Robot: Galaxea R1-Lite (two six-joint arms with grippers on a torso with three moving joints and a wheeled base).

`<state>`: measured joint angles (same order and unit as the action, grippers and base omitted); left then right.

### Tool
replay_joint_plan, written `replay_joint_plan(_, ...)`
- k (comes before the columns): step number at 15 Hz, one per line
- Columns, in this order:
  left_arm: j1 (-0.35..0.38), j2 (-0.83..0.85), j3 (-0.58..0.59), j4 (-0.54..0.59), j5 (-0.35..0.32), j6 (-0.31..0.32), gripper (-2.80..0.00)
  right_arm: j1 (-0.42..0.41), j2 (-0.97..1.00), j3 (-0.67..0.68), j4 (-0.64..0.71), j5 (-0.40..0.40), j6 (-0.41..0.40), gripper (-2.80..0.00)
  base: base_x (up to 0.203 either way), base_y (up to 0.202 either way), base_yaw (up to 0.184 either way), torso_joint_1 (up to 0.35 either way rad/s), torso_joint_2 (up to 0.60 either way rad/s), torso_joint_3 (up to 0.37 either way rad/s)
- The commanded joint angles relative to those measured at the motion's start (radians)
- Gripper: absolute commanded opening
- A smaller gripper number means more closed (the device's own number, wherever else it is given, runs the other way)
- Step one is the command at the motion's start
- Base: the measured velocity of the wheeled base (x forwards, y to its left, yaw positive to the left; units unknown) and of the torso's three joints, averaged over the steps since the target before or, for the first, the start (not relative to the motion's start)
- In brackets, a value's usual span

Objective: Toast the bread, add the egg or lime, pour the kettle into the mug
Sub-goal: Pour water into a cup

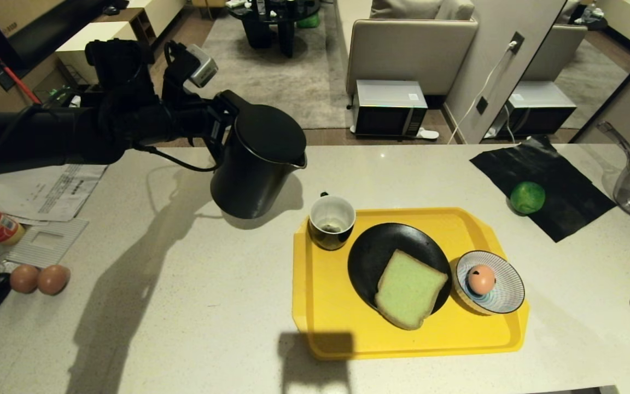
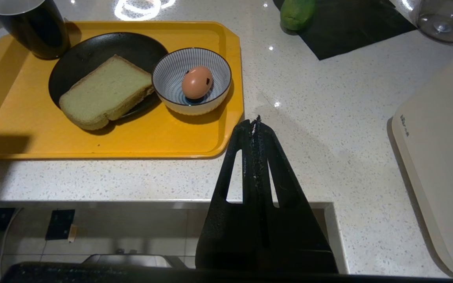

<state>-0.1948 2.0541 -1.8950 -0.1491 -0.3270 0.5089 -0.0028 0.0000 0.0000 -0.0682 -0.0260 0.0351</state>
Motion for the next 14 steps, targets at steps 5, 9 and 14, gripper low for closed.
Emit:
replay_joint_plan(5,-0.054,0.0,-0.047,0.116,0.055,0.16,-2.8,0.0,0.002,0.026,-0.001,0.0,0.0,-2.8,0.0,0.0,0.0,0.0,0.0,0.0)
replay_joint_plan(9,-0.082,0.0,-0.047,0.144,0.121,0.239,-2.8,0.0,0.002,0.026,-0.001,0.0,0.0,-2.8,0.0,0.0,0.0,0.0,0.0,0.0)
replay_joint_plan(14,-0.113,0.0,-0.052,0.16,0.199,0.295,-2.8,0.0,0.002,0.026,-0.001,0.0,0.0,-2.8,0.0,0.0,0.0,0.0,0.0,0.0)
